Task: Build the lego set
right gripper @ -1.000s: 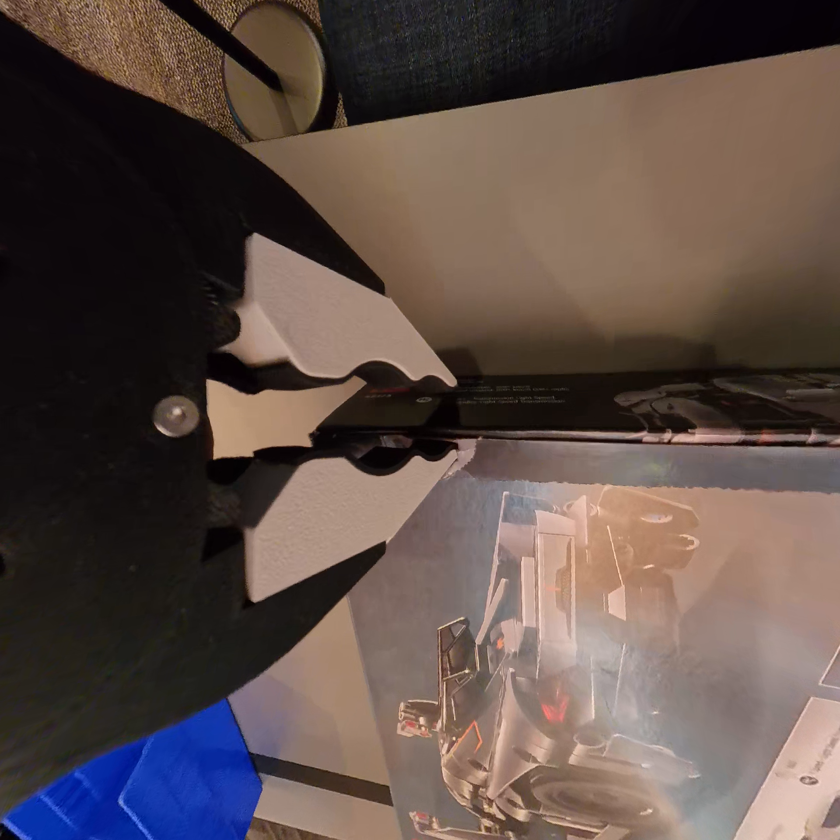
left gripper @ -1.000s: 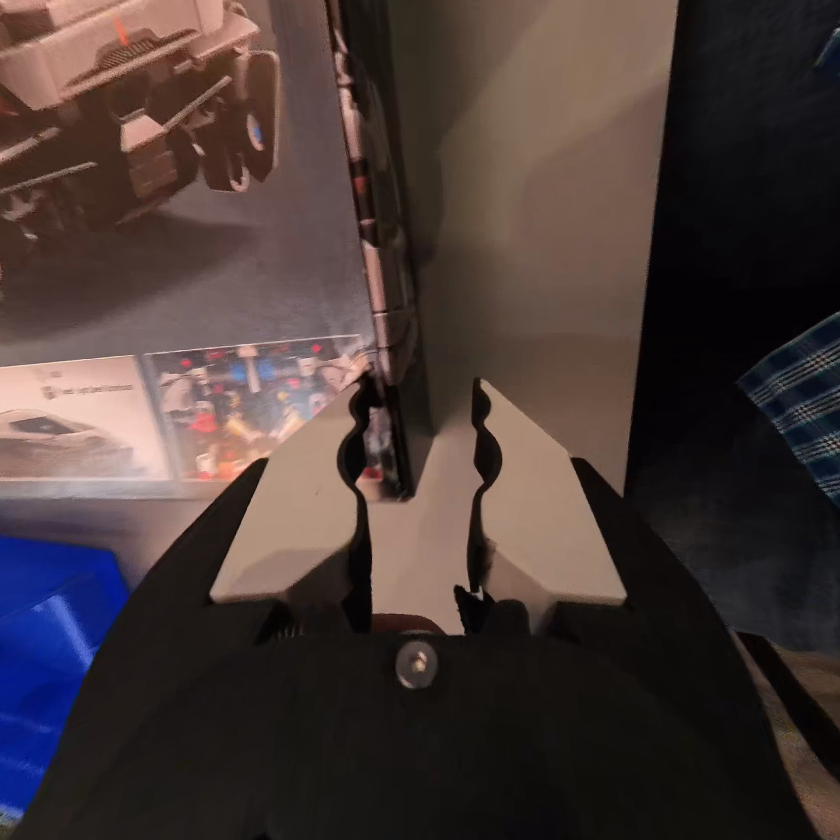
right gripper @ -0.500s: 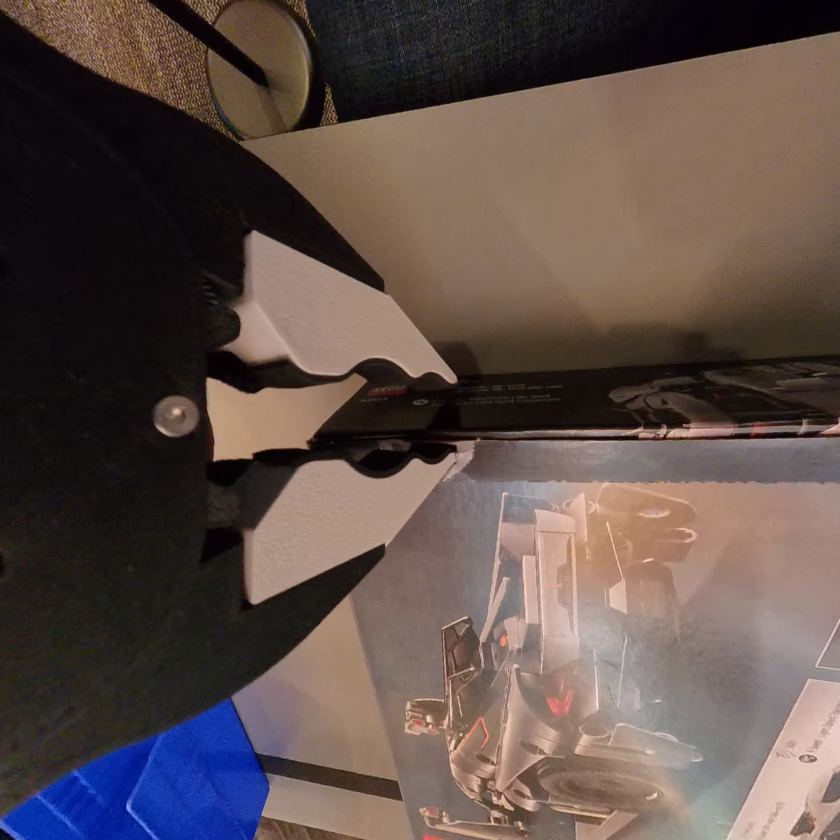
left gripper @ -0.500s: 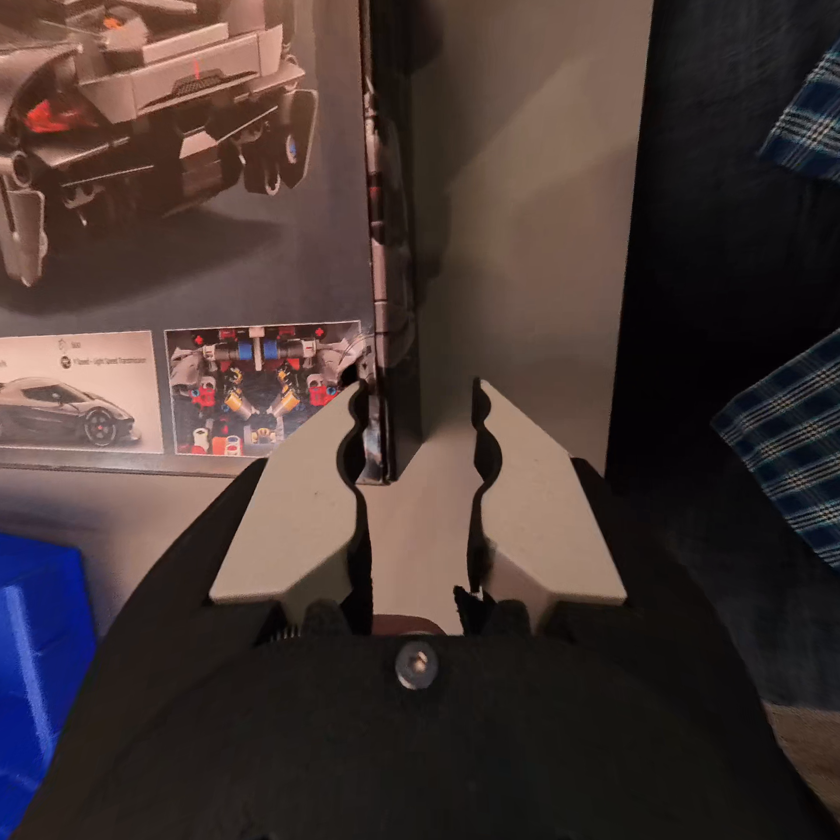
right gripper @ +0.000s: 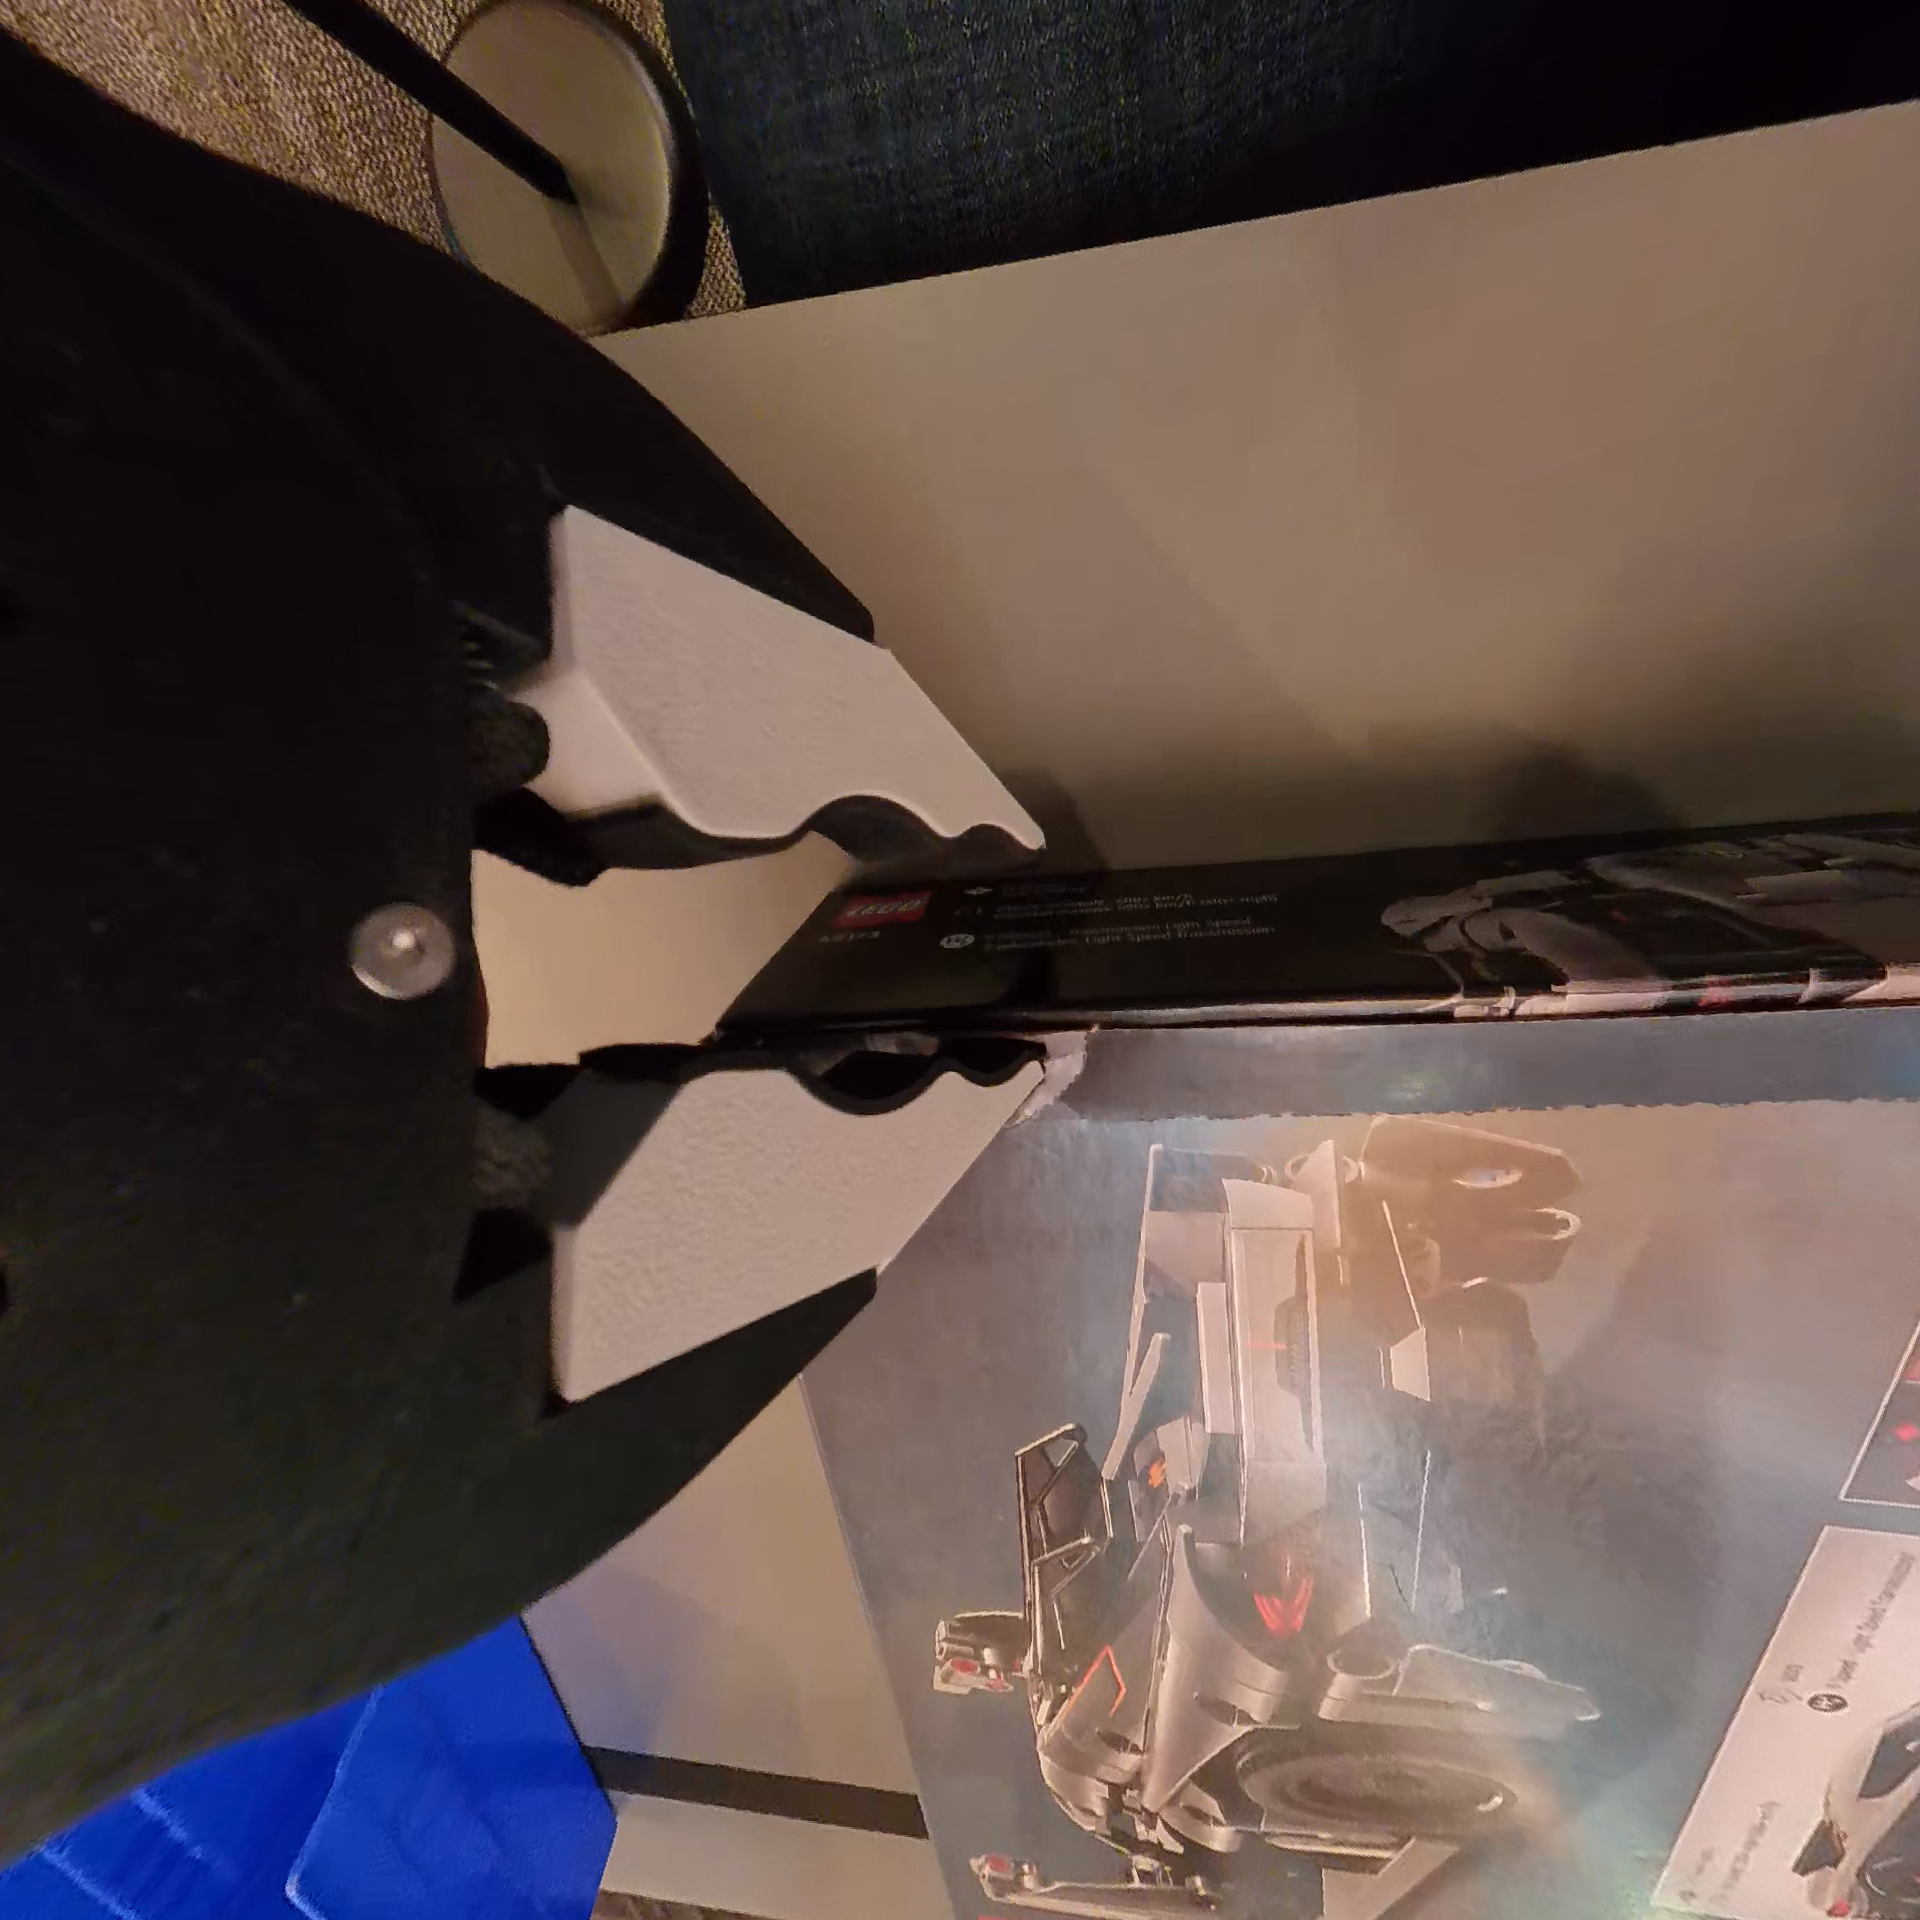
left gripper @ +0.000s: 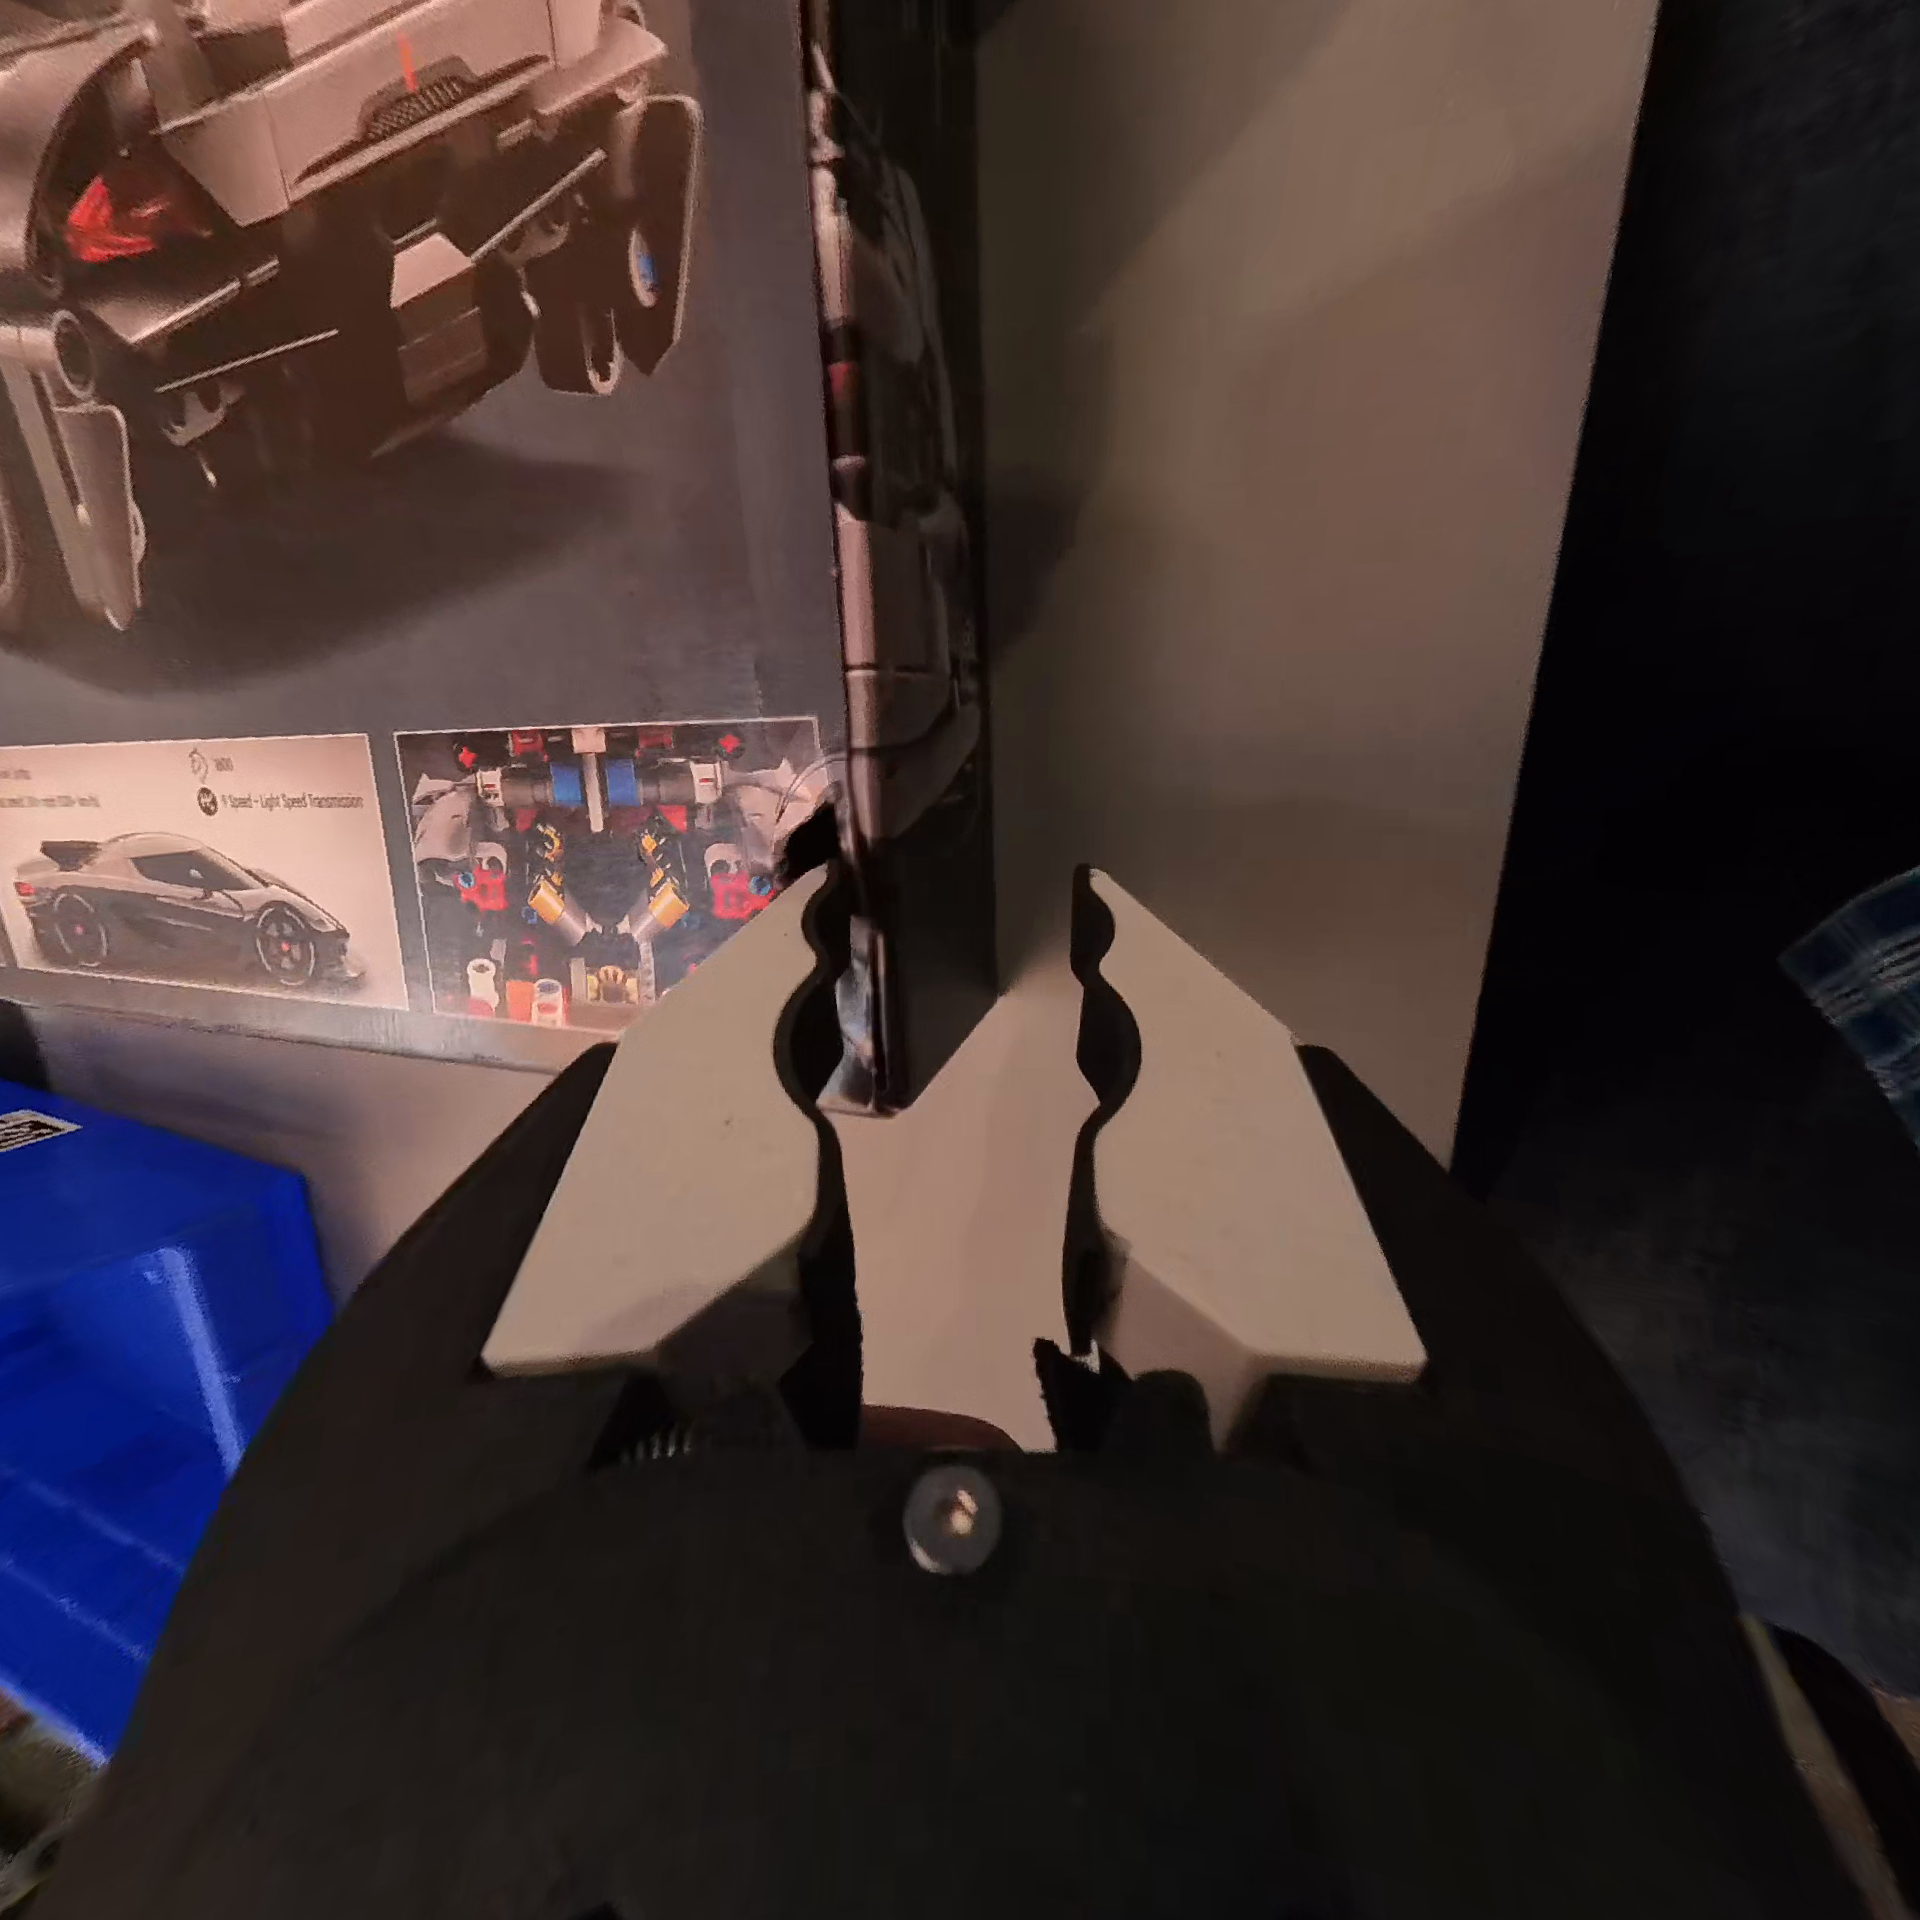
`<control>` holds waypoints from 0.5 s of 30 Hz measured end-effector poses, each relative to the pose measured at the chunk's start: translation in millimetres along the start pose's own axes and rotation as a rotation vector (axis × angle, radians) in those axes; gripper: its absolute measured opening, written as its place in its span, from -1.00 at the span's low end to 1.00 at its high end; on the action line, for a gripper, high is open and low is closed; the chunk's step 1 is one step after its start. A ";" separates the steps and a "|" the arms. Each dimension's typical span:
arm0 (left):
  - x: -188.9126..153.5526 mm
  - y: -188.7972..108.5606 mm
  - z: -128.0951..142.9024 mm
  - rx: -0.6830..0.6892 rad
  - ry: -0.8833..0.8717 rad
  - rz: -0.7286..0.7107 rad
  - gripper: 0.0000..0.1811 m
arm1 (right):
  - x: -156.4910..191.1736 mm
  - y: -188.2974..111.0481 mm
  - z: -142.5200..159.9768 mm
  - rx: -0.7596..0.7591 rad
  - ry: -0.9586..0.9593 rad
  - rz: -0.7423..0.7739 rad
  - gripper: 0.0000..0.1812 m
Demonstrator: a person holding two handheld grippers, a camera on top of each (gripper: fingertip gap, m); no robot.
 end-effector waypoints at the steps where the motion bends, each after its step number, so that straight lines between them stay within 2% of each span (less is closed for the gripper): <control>1: -0.4 2.8 0.9 0.018 0.033 -0.017 -0.54 | 0.9 -0.8 0.1 -0.001 -0.003 -0.005 -0.63; 7: 4.4 -3.4 -1.9 -0.013 0.010 -0.048 -0.61 | -4.4 -30.1 1.1 -0.046 0.039 0.028 -0.63; 15: 6.0 -14.4 -0.2 -0.111 -0.076 -0.069 -0.55 | -8.5 -49.0 10.9 -0.137 0.137 0.030 -0.65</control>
Point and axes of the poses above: each gripper's, where its closed fingertips meet, y out along the fingers, z out of its underside, x = y × z across the jaws, the point moved 1 cm from there along -y, back along the fingers, and after that the axes turned 2 degrees about -z, right-handed, at the moved point
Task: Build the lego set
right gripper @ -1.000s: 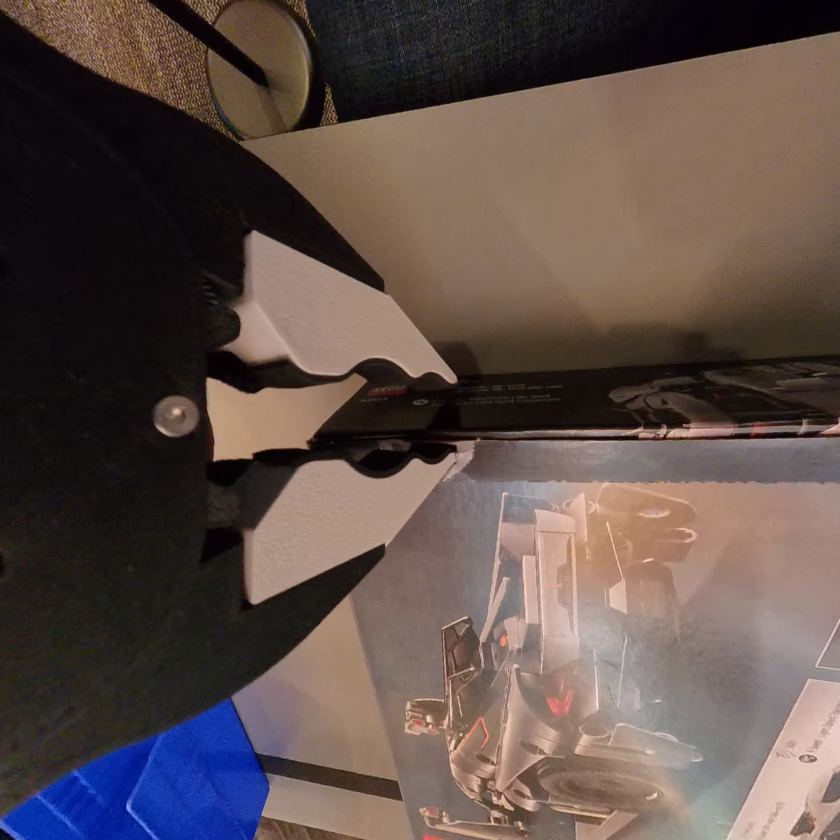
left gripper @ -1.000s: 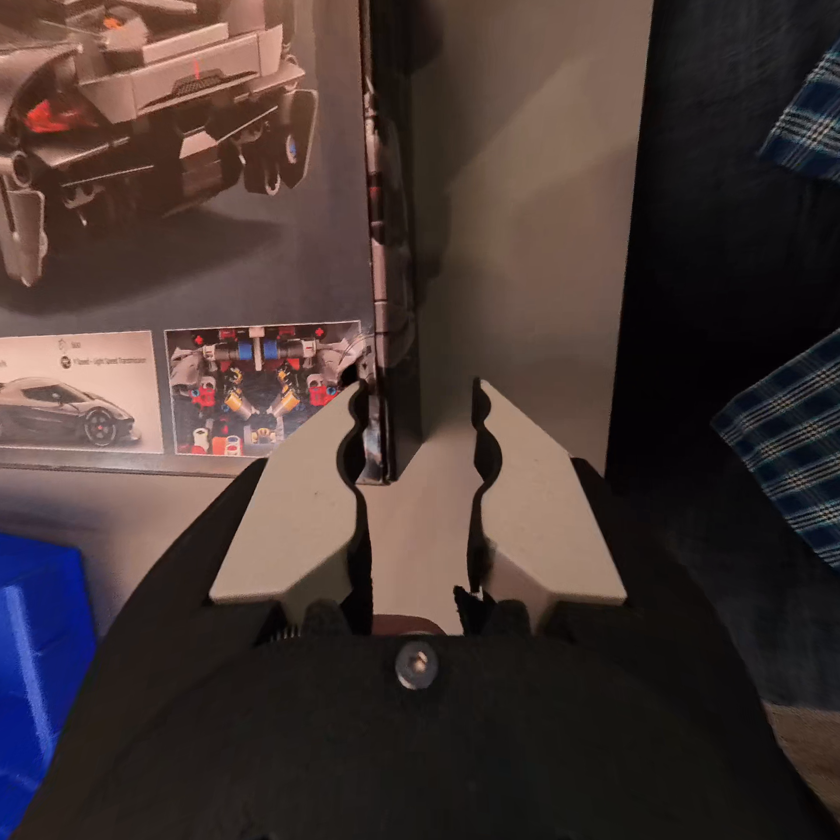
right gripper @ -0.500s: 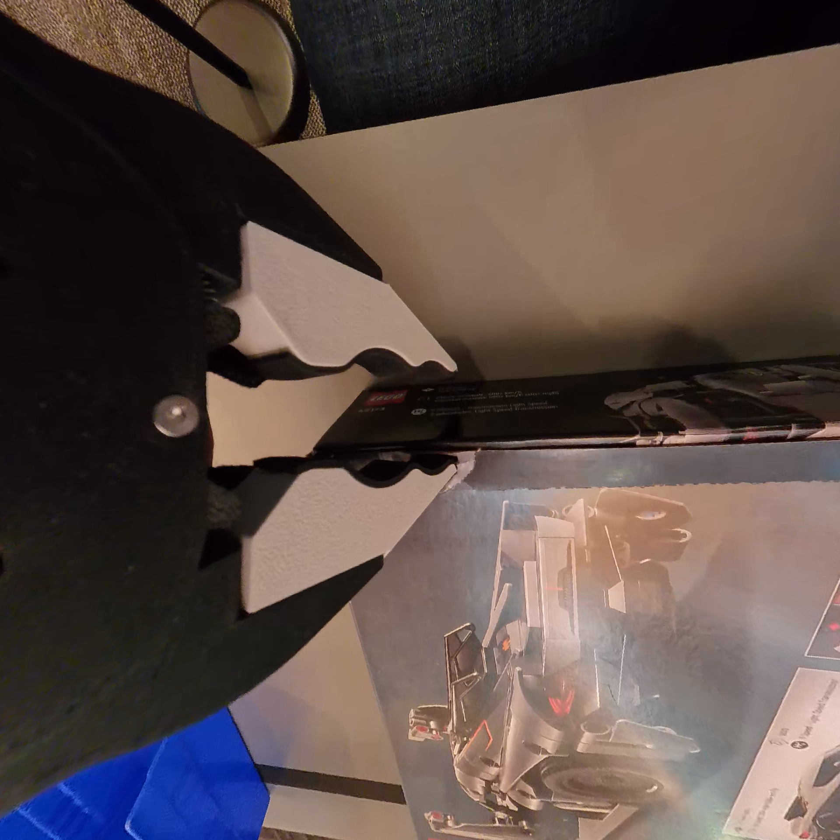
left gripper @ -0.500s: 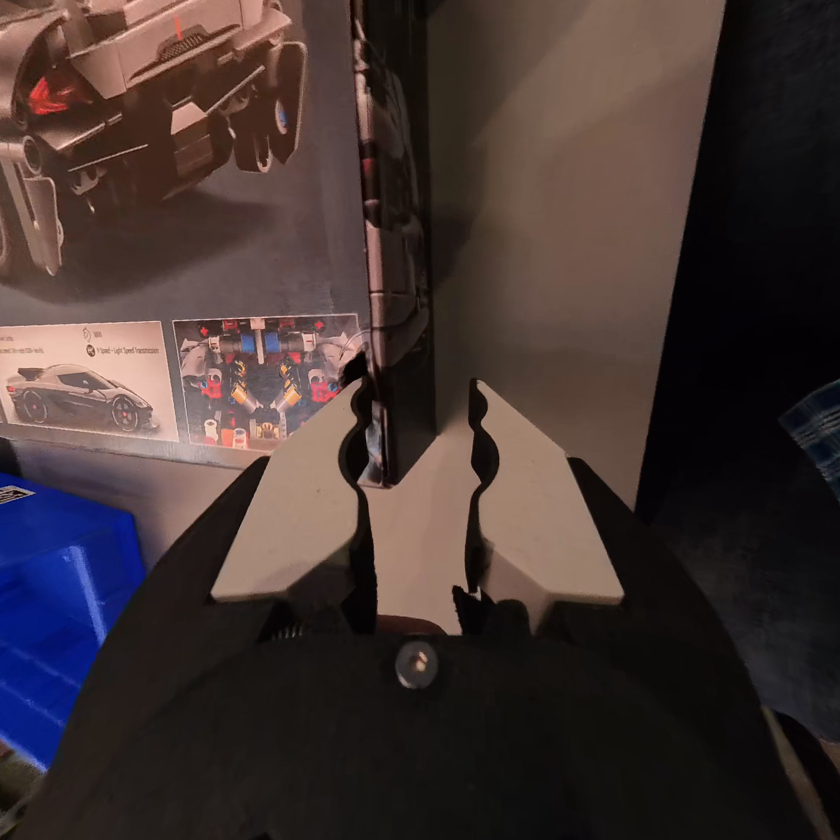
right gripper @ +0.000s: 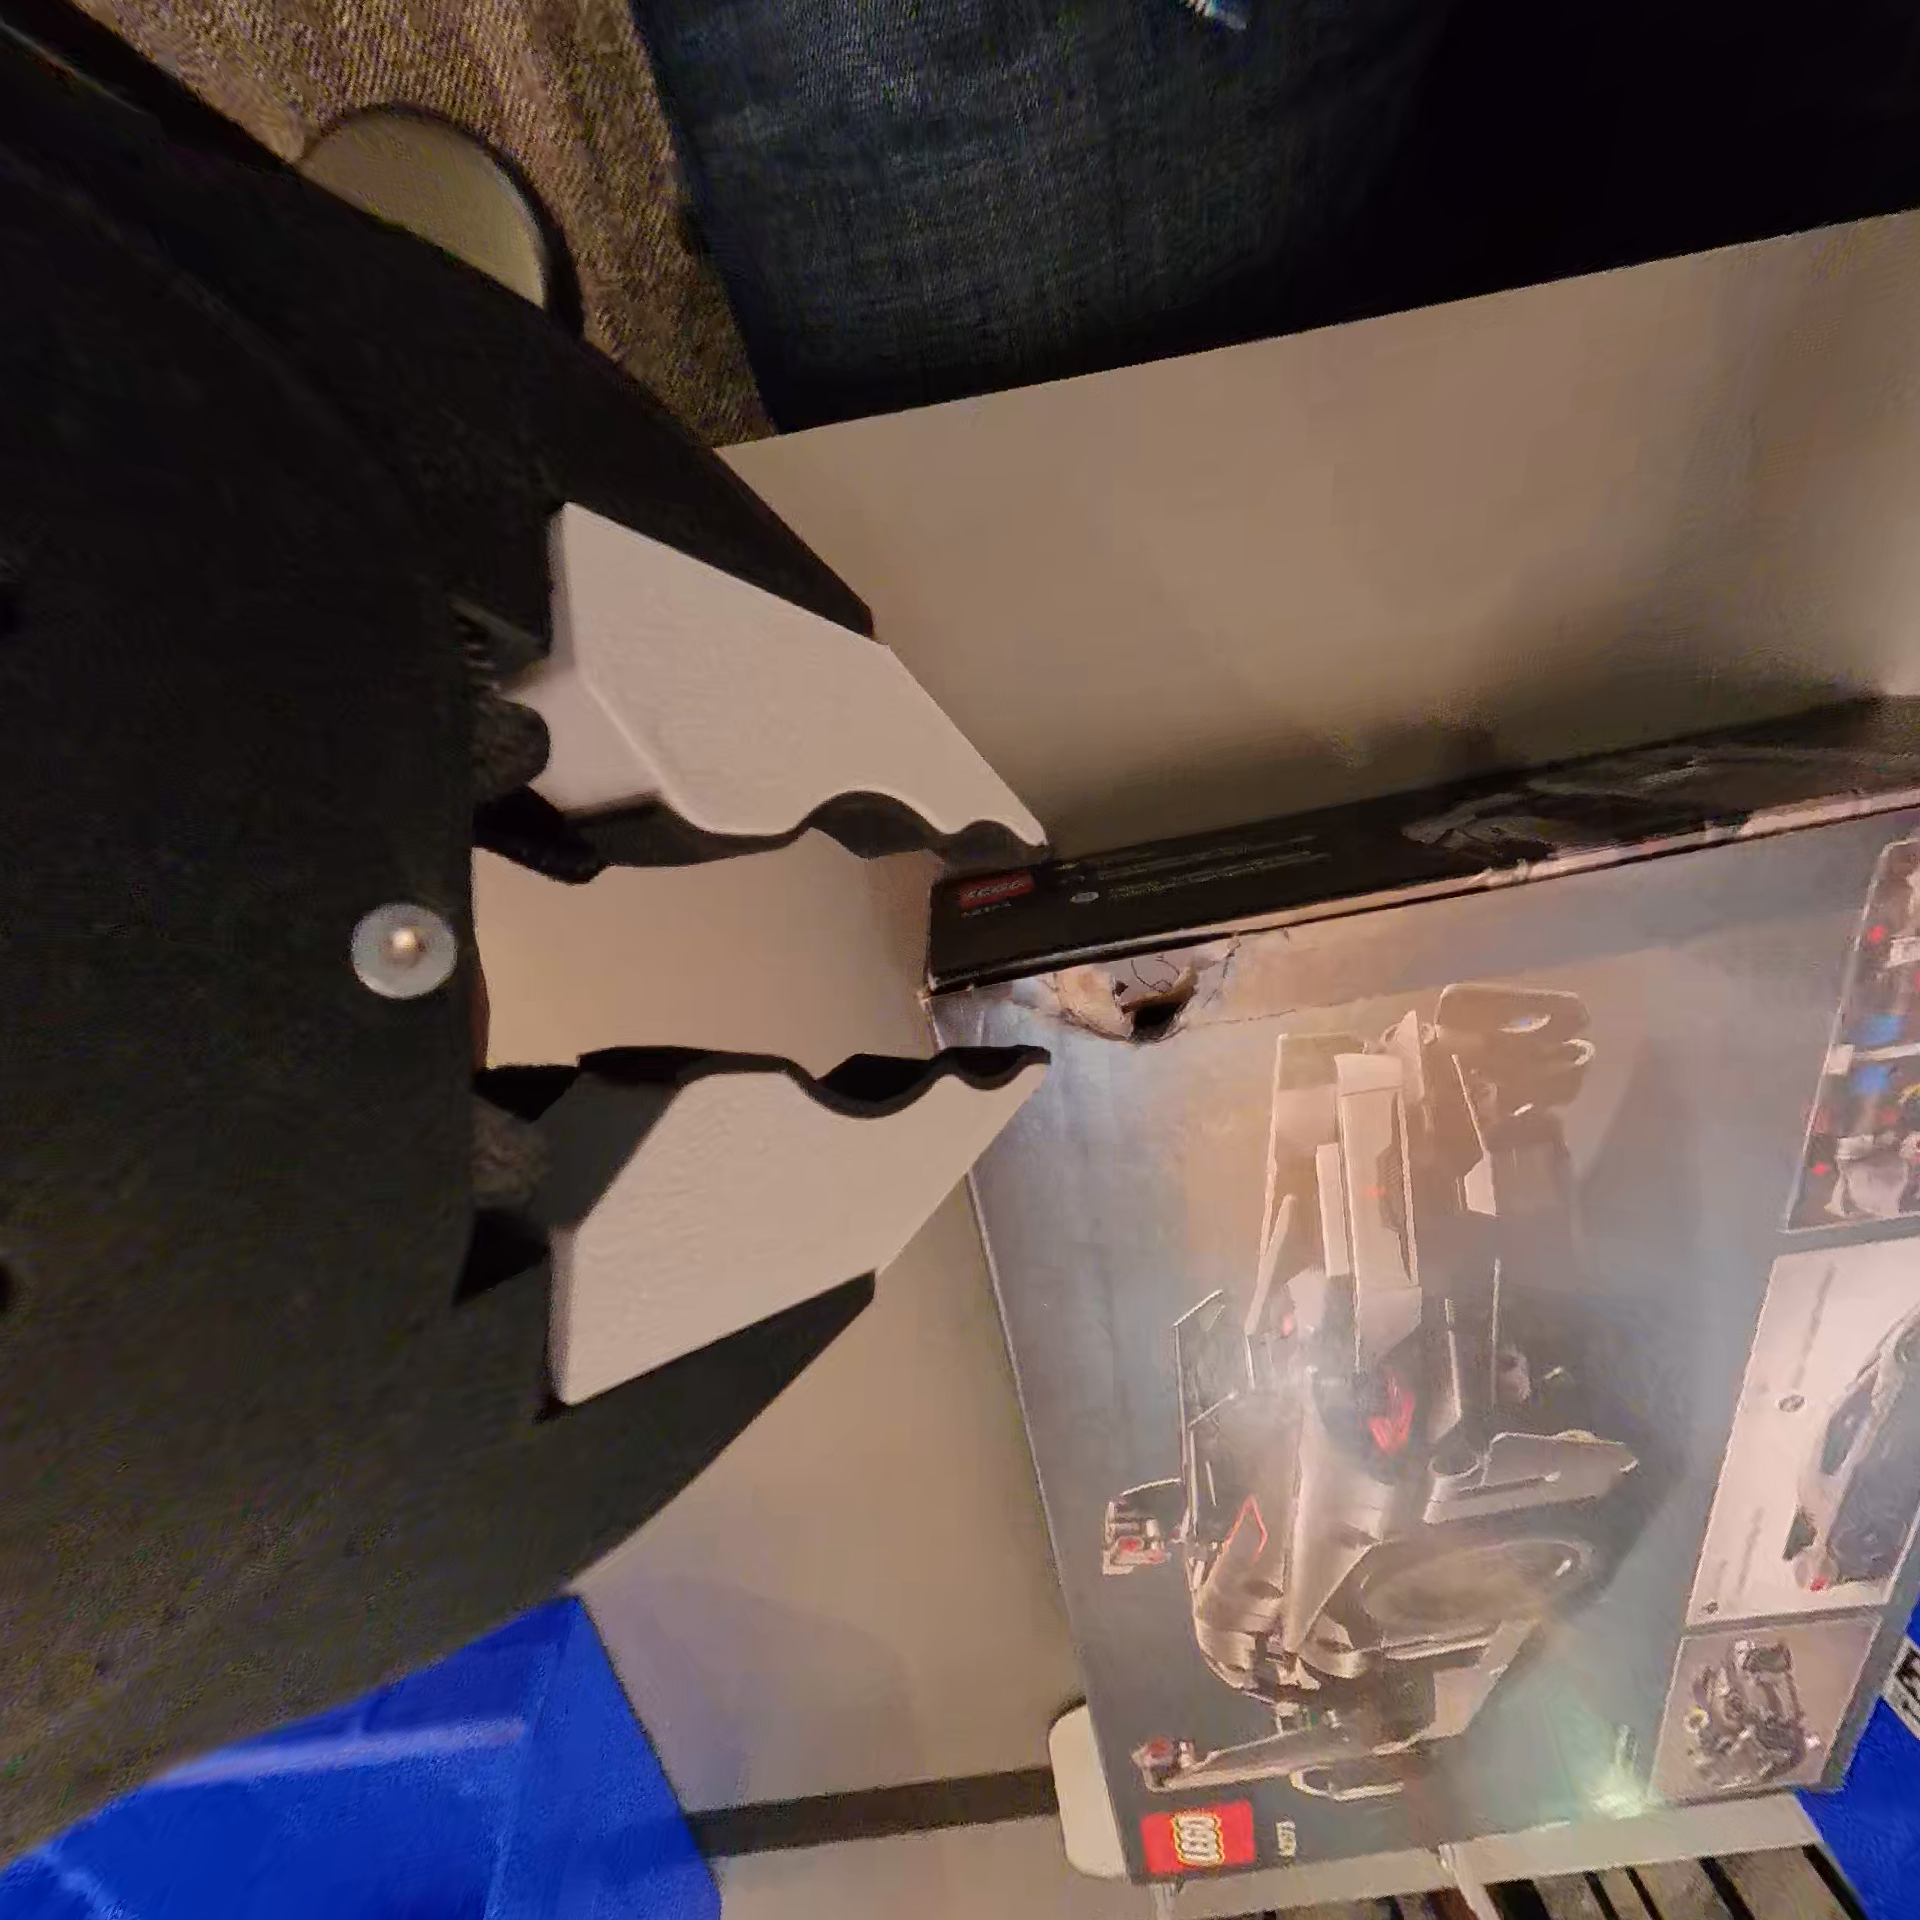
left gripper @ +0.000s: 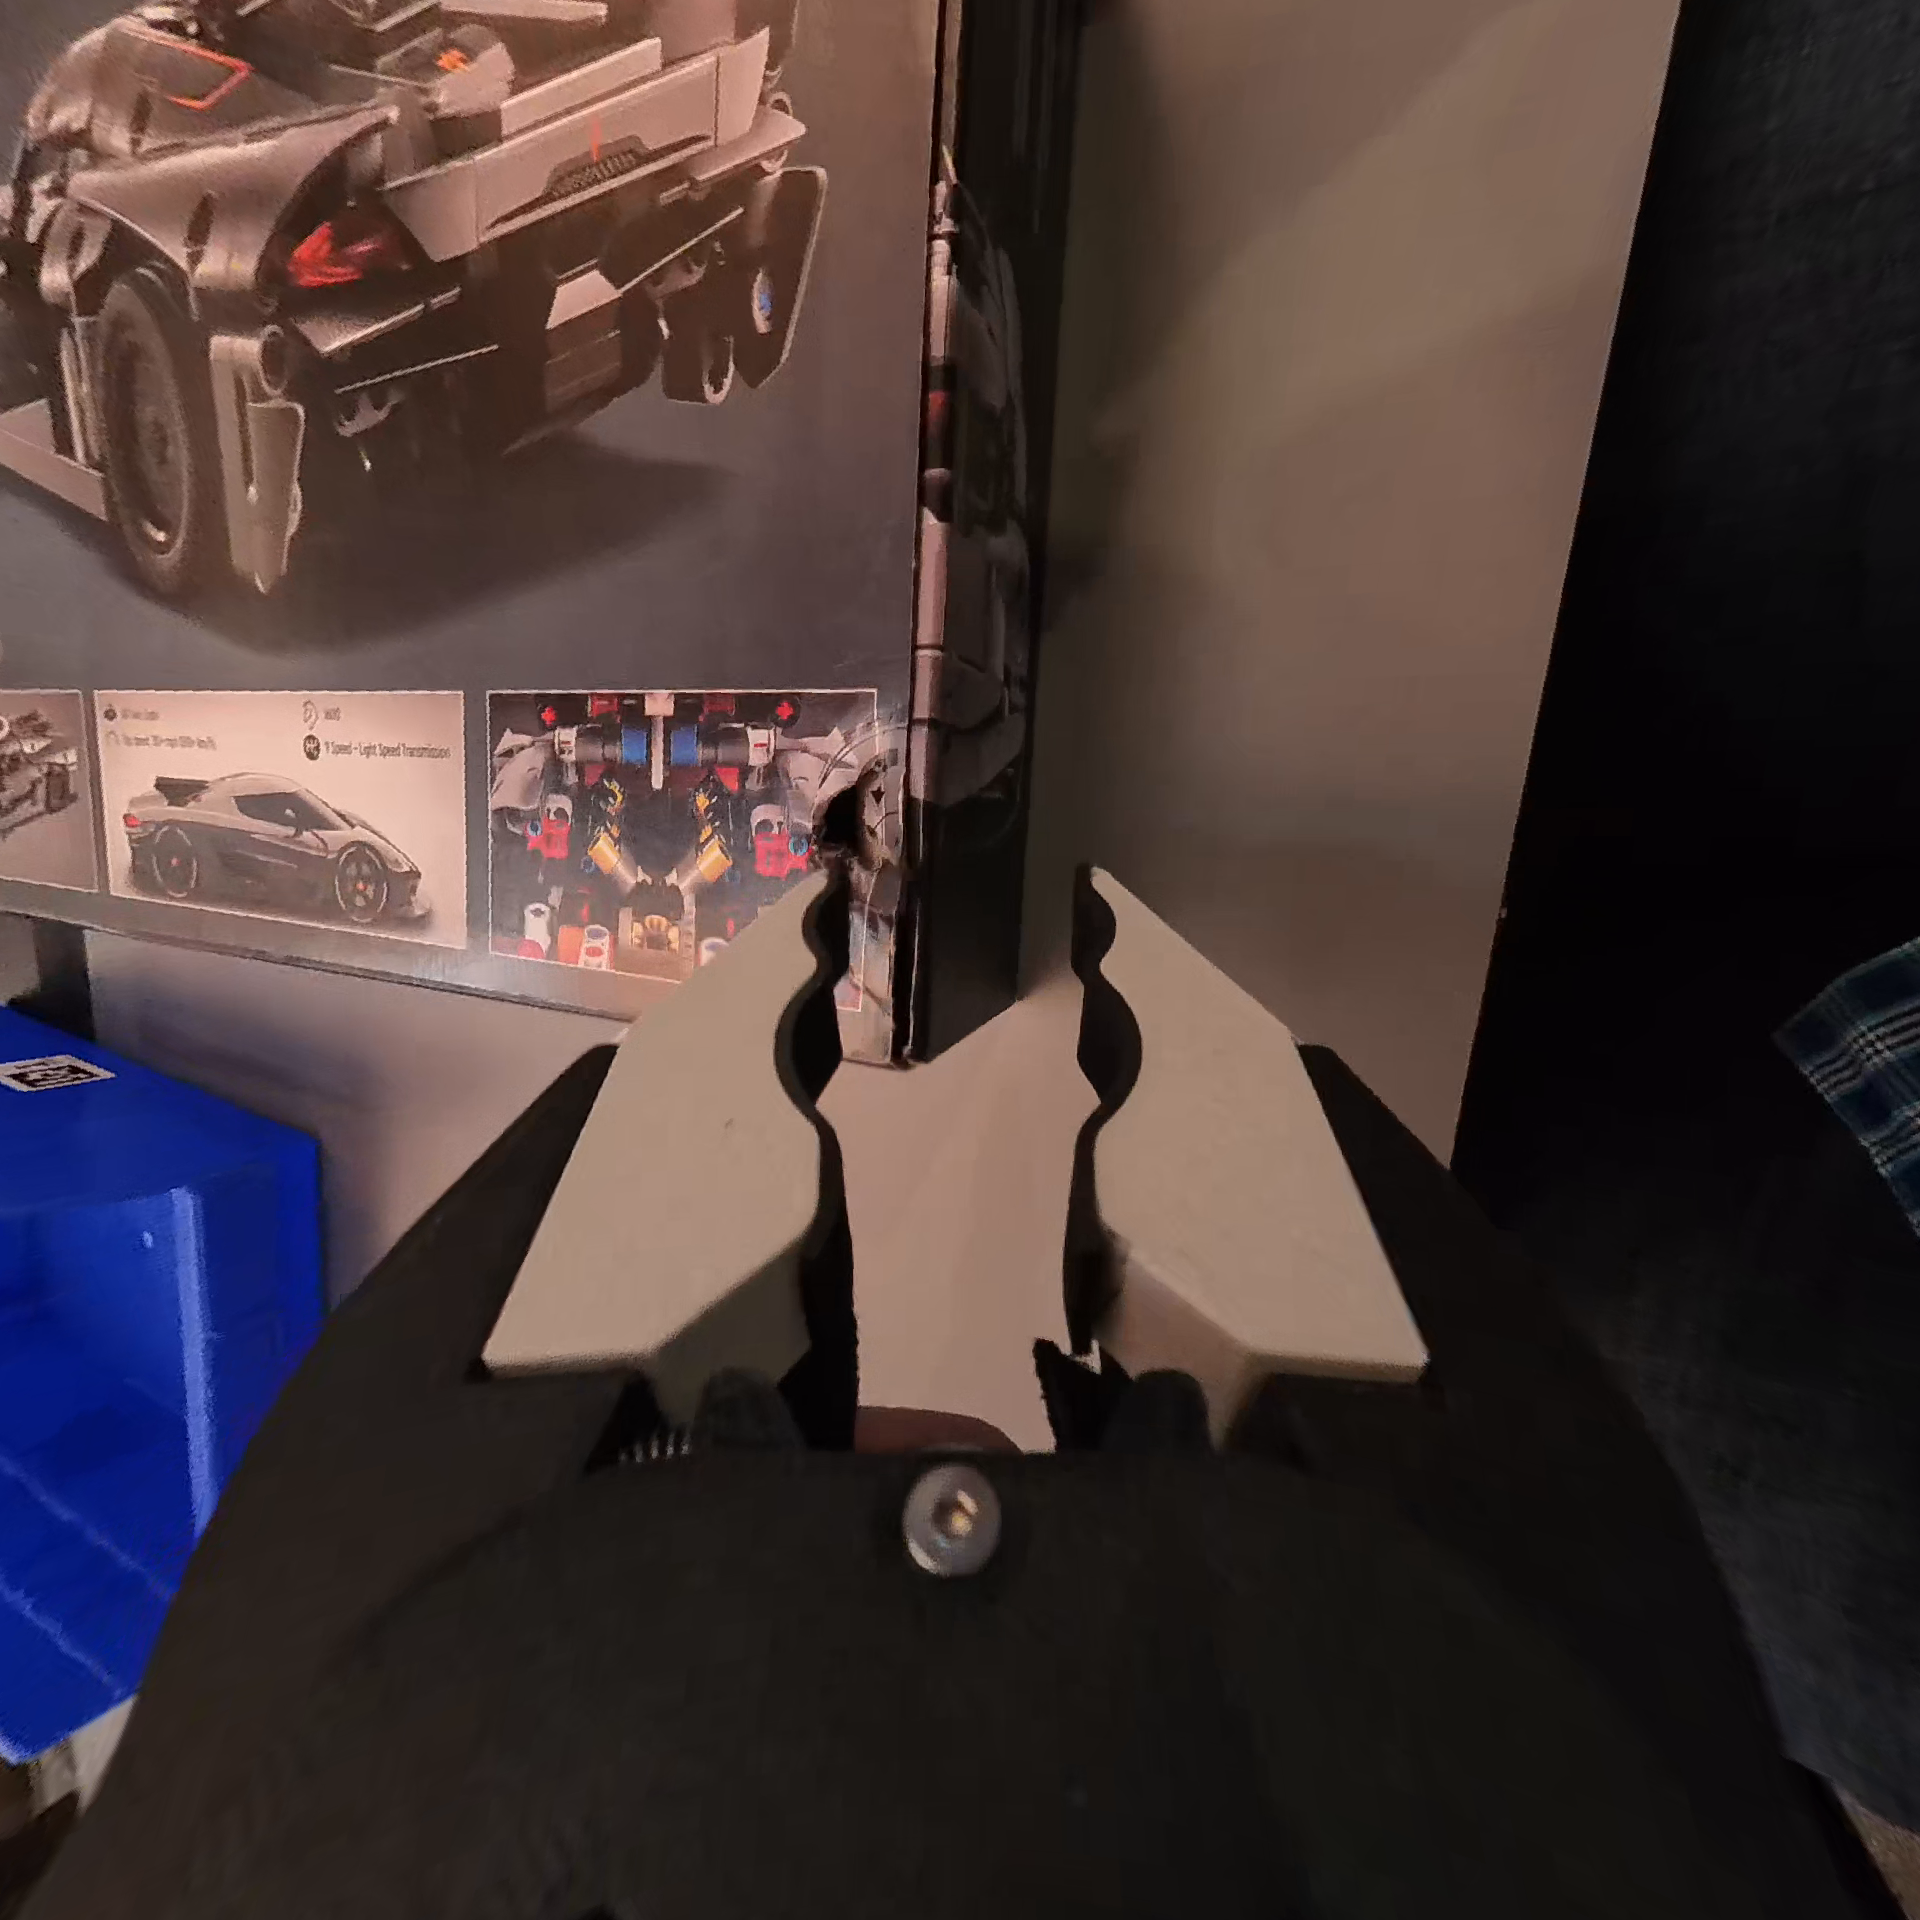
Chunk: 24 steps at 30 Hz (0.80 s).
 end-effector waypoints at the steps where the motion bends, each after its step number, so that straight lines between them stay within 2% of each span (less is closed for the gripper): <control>1: -0.2 -0.4 1.0 -0.007 -0.008 -0.001 -0.55 | 0.8 -1.0 -2.3 -0.018 0.007 -0.005 -0.65; 13: -0.7 -2.5 3.5 -0.031 -0.032 -0.007 -0.55 | 7.2 6.1 -7.8 -0.017 -0.001 -0.027 -0.65; 24: -4.3 -0.1 6.6 -0.016 -0.026 -0.057 -0.52 | 9.7 20.4 -0.5 0.134 -0.051 0.059 -0.65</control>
Point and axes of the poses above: each gripper's, where its closed fingertips meet, y out along the fingers, z out of its underside, x = y × z across the jaws, the point moved 1 cm from there along -y, back along the fingers, and after that the axes turned 2 degrees about -z, right-handed, at the moved point
